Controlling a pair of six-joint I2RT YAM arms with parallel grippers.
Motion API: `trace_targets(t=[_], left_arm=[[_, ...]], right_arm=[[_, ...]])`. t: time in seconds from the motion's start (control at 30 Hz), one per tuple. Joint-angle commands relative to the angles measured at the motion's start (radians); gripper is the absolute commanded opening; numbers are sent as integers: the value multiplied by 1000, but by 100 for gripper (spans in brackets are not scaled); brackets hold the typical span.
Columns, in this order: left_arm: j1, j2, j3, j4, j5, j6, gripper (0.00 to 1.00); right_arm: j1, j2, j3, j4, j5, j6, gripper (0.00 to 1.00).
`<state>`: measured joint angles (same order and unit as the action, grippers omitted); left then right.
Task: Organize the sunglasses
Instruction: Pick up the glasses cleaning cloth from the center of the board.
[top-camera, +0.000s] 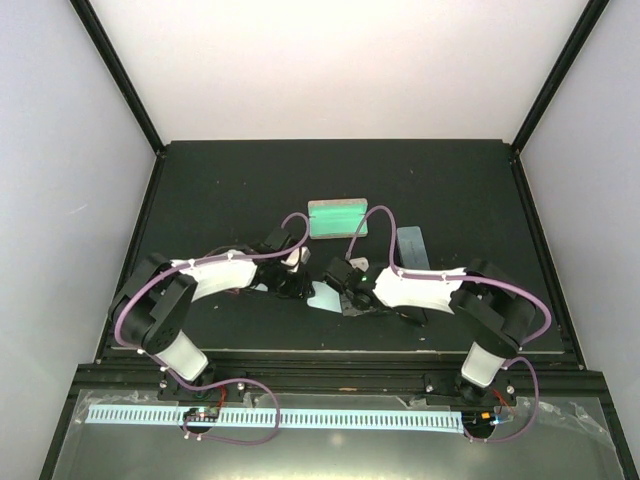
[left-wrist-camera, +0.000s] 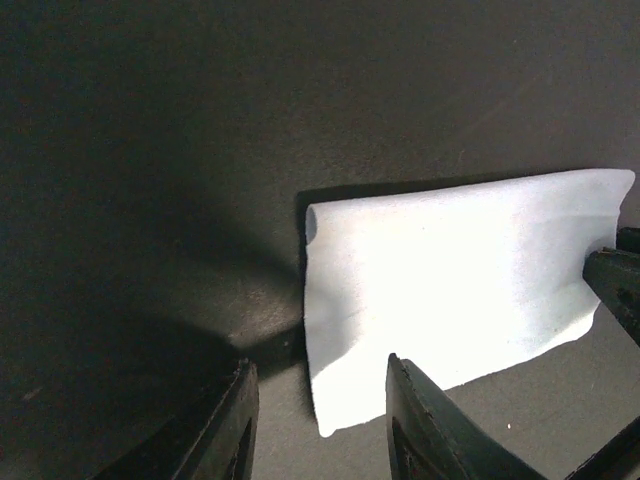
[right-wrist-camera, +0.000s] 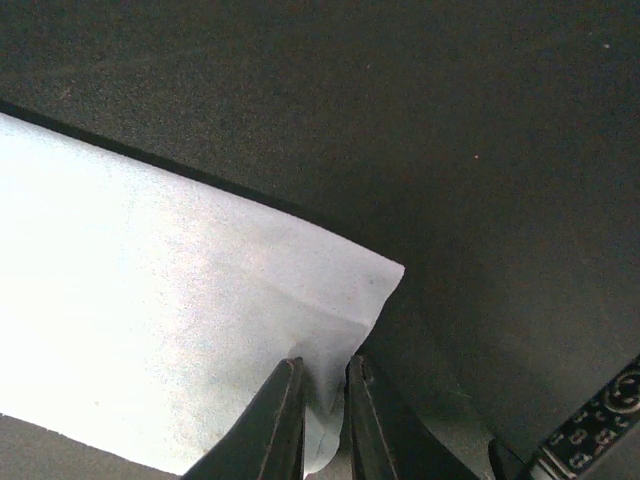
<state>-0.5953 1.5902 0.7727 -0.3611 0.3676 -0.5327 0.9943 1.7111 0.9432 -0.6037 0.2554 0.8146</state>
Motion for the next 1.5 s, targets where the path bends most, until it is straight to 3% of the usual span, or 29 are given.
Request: trace_targets(t=[0.0, 0.3, 0.7, 1.07, 1.47], left_arm=[[-24, 46, 32, -33, -5, 4, 36], [-51, 86, 53, -61, -32, -2, 23], [-56, 122, 88, -108, -71, -1, 21], [-61, 130, 100, -103, -73, 7, 2], [-60, 15, 140, -78, -70, 1, 2]], right_arm=[[-11, 28, -58, 38, -45, 29, 16], [-11, 27, -75, 62, -59, 22, 12], [-13, 32, -80, 77, -66, 9, 9], [-18, 18, -85, 99, -68, 12, 1], [-39, -76, -66, 161, -81, -28, 1]])
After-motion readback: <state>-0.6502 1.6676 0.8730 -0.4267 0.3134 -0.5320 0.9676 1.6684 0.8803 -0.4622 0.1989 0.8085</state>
